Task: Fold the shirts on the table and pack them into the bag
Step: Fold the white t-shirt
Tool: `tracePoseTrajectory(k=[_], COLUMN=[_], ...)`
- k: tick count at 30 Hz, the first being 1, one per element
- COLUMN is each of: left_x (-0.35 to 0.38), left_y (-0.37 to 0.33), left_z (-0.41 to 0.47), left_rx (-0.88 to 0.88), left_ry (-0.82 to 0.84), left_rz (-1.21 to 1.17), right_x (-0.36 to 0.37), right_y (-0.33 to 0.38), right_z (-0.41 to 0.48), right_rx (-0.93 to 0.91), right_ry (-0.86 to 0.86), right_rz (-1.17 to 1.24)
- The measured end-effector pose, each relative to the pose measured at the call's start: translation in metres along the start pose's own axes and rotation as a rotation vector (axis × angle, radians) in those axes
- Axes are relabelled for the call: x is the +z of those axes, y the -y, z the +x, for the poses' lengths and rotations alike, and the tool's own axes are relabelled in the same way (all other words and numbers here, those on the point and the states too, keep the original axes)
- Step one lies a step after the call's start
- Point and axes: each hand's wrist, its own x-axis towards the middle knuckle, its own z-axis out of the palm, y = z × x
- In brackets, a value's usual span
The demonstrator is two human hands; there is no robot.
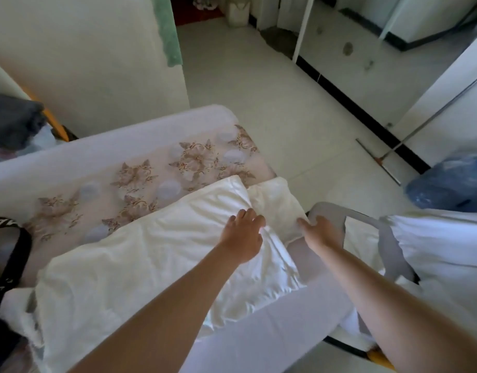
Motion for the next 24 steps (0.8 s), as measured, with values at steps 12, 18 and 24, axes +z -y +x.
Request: tracePoseTrajectory(k=[12, 18, 24], left_x=[-0.062, -0.043, -0.038], left_y=[0.000, 0.035, 0.049], left_z=[0.024, -0.007, -0.012], left_rx=[-0.244, -0.519, -0.585], left_ry=[-0.587, -0.232, -0.173], left_rz=[-0.596, -0.549, -0.376], right_x=[0.010, 0.033, 0.038], right_y=[0.036, 0.012, 0.007], right_z=[-0.052, -0.074, -0.064], right_rx=[-1.090, -1.171, -1.151], right_ry=[-0.105, 0.230, 0.048], right_rz=[0.107, -0.074, -0.246])
